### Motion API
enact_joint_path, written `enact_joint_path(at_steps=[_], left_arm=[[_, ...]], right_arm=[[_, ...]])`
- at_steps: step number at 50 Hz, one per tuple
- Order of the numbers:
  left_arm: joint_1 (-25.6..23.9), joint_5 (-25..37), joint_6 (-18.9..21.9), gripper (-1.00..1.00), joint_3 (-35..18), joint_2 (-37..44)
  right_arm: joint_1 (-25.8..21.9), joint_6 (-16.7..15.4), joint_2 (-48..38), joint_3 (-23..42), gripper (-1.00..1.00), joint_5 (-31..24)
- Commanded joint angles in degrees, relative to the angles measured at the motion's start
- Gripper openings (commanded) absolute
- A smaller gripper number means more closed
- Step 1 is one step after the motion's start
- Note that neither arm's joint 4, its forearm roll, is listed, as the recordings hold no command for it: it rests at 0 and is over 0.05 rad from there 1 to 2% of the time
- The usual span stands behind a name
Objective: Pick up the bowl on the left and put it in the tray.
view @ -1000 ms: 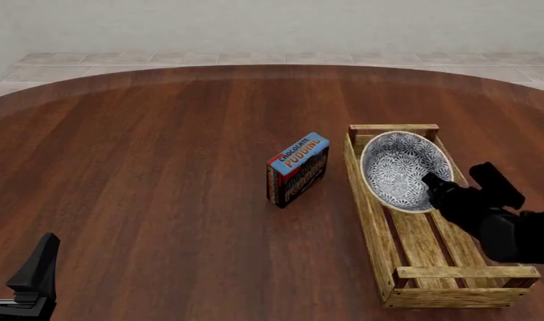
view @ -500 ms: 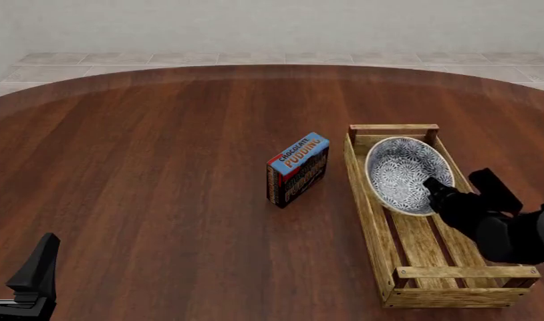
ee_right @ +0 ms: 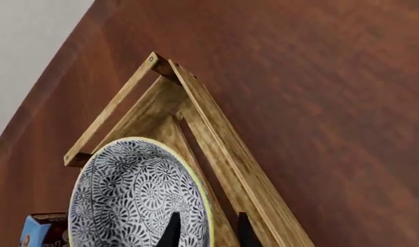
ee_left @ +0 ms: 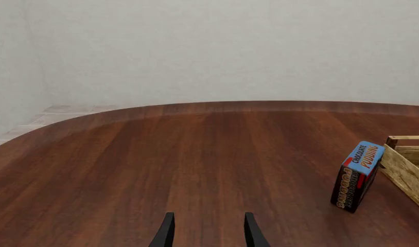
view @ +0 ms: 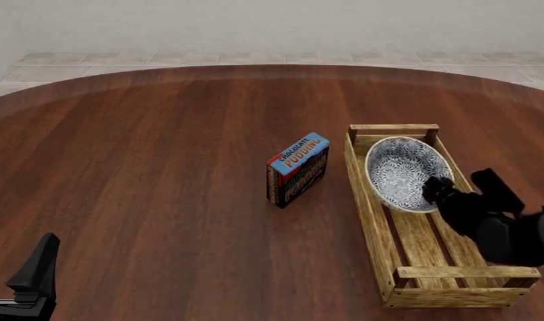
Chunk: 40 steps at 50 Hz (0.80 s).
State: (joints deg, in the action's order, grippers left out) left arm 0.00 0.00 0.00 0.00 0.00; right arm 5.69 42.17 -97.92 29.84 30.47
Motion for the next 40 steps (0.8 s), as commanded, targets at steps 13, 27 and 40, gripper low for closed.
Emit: enact_joint_path(at_steps=[13,27,40], left_arm=[[0.00,0.00,0.00,1.00,0.00,0.00],[0.00,0.00,0.00,1.00,0.00,0.00],[0.00,0.00,0.00,1.00,0.00,0.00]], right_arm=[[-0.85,-1.55,5.94,-3.36,1.00,1.70],[-1.65,-4.15,26.37,-9.13,1.00,-5.51],[-4.62,-9.30,56.85,-9.43,1.00,-25.47]])
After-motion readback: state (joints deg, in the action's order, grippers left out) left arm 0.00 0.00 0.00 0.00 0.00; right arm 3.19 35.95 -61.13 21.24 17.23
